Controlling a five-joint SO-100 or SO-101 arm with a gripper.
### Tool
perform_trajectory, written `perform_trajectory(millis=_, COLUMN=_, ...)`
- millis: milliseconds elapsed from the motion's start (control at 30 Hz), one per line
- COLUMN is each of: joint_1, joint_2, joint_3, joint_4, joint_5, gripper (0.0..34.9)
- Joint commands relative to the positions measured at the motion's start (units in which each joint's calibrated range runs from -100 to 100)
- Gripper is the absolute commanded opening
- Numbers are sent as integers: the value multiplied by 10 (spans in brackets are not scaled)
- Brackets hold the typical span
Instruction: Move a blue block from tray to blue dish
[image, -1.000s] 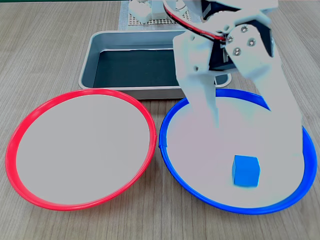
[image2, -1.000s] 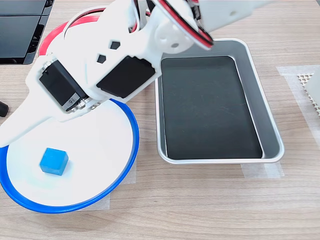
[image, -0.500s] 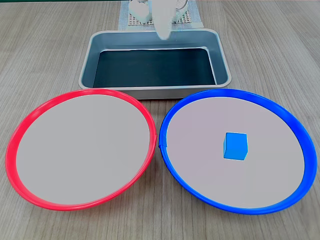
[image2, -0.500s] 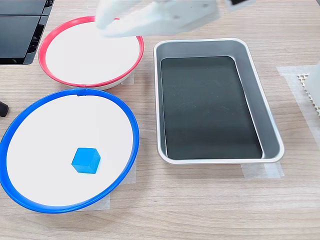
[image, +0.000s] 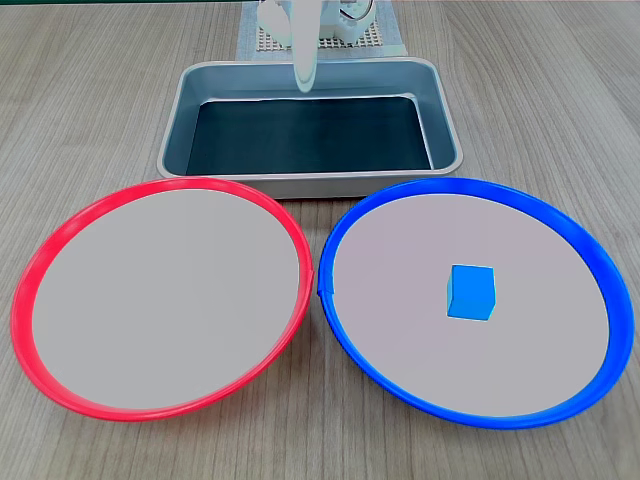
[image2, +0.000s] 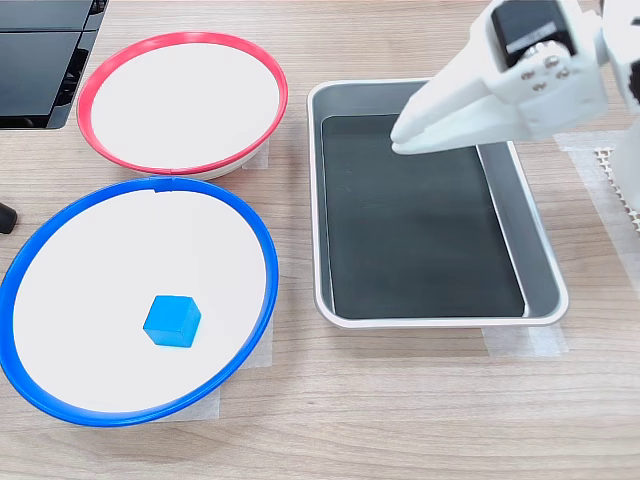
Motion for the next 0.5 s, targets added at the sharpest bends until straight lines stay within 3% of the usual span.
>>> perform_trajectory(millis=0, joint_1=29, joint_2=-50, joint_3=24, joint_4=24, joint_5=-5, gripper=1)
perform_trajectory(millis=133, joint_1=38, joint_2=-74, joint_3=24, joint_4=78, joint_5=-11, gripper=1)
perform_trajectory(millis=467, joint_1=38, joint_2=-74, joint_3=24, joint_4=79, joint_5=-16, gripper=4)
